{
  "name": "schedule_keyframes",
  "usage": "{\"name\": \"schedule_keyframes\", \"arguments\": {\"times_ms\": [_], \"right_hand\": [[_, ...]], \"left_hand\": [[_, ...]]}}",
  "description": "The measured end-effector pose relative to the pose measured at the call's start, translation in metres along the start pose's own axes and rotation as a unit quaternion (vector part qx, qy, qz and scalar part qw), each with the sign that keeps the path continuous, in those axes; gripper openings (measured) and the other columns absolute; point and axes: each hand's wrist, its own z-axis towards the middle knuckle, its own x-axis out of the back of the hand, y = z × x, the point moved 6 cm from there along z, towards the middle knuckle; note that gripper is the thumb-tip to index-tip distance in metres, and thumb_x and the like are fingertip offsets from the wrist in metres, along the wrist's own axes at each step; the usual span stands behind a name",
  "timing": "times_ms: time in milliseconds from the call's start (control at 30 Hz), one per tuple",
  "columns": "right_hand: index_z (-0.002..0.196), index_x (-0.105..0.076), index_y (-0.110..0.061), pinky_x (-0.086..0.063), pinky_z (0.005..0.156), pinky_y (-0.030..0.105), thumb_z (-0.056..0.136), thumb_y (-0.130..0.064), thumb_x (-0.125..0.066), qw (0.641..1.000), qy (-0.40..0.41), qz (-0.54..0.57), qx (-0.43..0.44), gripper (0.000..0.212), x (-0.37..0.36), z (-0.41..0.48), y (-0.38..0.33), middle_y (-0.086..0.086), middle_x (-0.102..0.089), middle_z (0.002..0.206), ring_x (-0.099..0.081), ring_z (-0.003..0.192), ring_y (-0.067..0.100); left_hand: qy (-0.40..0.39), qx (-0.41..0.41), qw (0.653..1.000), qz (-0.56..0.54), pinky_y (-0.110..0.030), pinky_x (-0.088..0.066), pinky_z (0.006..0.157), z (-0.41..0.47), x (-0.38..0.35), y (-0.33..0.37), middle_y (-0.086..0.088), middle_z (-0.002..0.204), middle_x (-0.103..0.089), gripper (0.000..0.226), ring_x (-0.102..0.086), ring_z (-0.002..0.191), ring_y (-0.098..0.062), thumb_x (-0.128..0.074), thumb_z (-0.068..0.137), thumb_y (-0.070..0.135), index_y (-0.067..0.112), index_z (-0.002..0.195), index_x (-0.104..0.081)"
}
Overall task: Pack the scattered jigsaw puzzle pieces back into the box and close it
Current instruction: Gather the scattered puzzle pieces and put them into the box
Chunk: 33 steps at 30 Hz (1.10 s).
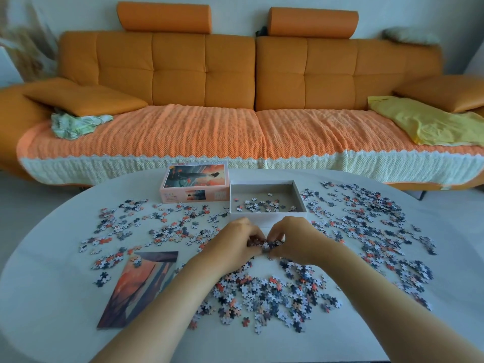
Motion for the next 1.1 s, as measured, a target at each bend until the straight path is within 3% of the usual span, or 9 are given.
{"name": "schedule_keyframes", "arguments": {"times_ms": [100,300,400,533,600,700,833,967,1100], "right_hand": [[0.094,-0.077,-0.025,-0.046,0.073,0.018,0.078,-0.023,-0.074,1.0,0.012,0.016,-0.007,0.016,0.004,0.001,-0.001,-0.01,-0.068,0.097,-0.061,0.082,0.01],[0.078,-0.076,-0.028,-0.052,0.052,0.014,0.082,-0.01,-0.068,0.997,0.044,0.059,-0.005,0.02,0.024,0.002,-0.002,-0.01,-0.072,0.073,-0.068,0.06,0.008],[0.076,-0.074,-0.023,-0.053,0.051,0.018,0.083,-0.01,-0.07,0.981,0.136,0.137,-0.011,0.015,0.05,0.007,0.0,-0.005,-0.071,0.069,-0.067,0.057,0.008],[0.087,-0.075,-0.018,-0.045,0.057,0.013,0.086,-0.006,-0.065,0.952,0.269,0.144,-0.003,0.016,0.069,0.023,0.005,-0.002,-0.068,0.089,-0.062,0.071,0.013],[0.102,-0.074,-0.016,-0.042,0.066,0.017,0.091,-0.01,-0.062,0.962,0.252,0.106,0.002,0.018,0.062,0.034,0.007,0.001,-0.069,0.098,-0.06,0.08,0.014],[0.118,-0.069,-0.018,-0.041,0.075,0.019,0.095,-0.015,-0.057,0.979,0.19,0.071,0.009,0.026,0.051,0.042,0.009,0.0,-0.07,0.11,-0.057,0.082,0.011],[0.112,-0.072,-0.02,-0.041,0.076,0.016,0.095,-0.013,-0.056,0.975,0.207,0.074,0.02,0.024,0.055,0.041,0.009,-0.003,-0.07,0.11,-0.053,0.08,0.005],[0.105,-0.074,-0.022,-0.038,0.067,0.005,0.094,-0.013,-0.057,0.974,0.211,0.069,0.053,0.022,0.056,0.03,0.002,-0.007,-0.07,0.102,-0.054,0.072,0.0],[0.105,-0.073,-0.029,-0.049,0.078,0.016,0.095,-0.018,-0.055,0.987,0.129,0.022,0.097,0.024,0.037,0.015,-0.01,-0.011,-0.07,0.106,-0.058,0.076,0.001]], "left_hand": [[0.008,0.005,1.0,-0.008,-0.023,-0.047,0.082,0.003,0.003,-0.002,0.009,0.099,-0.058,0.017,-0.057,0.09,-0.009,-0.072,0.084,0.018,0.025,0.1,-0.074],[0.035,0.018,0.998,-0.058,-0.013,-0.043,0.067,0.011,0.018,-0.001,0.014,0.087,-0.061,0.009,-0.059,0.079,-0.002,-0.071,0.087,0.018,0.024,0.093,-0.073],[0.098,0.023,0.989,-0.104,-0.012,-0.039,0.063,0.021,0.037,-0.002,0.019,0.084,-0.061,0.007,-0.056,0.074,0.005,-0.07,0.088,0.019,0.026,0.09,-0.072],[0.191,0.026,0.975,-0.109,-0.014,-0.04,0.068,0.041,0.048,-0.008,0.008,0.094,-0.063,0.01,-0.057,0.081,-0.005,-0.068,0.089,0.019,0.022,0.098,-0.073],[0.191,0.02,0.978,-0.081,-0.008,-0.037,0.069,0.051,0.043,-0.012,0.004,0.1,-0.063,0.014,-0.057,0.083,-0.007,-0.067,0.091,0.02,0.021,0.104,-0.073],[0.144,-0.003,0.989,-0.04,-0.018,-0.041,0.08,0.064,0.033,-0.013,0.002,0.111,-0.064,0.023,-0.059,0.097,-0.011,-0.06,0.095,0.026,0.018,0.115,-0.07],[0.105,-0.021,0.994,-0.024,-0.037,-0.05,0.09,0.067,0.031,-0.01,-0.003,0.115,-0.067,0.027,-0.062,0.101,-0.021,-0.048,0.101,0.024,0.017,0.118,-0.068],[0.087,-0.043,0.995,0.001,-0.02,-0.035,0.099,0.057,0.031,-0.009,0.005,0.137,-0.056,0.032,-0.052,0.123,-0.014,-0.048,0.101,0.015,0.02,0.13,-0.061],[0.145,-0.074,0.986,0.021,-0.023,-0.047,0.088,0.03,0.041,-0.007,0.012,0.113,-0.057,0.025,-0.057,0.102,-0.008,-0.055,0.096,0.012,0.02,0.116,-0.067]]}}
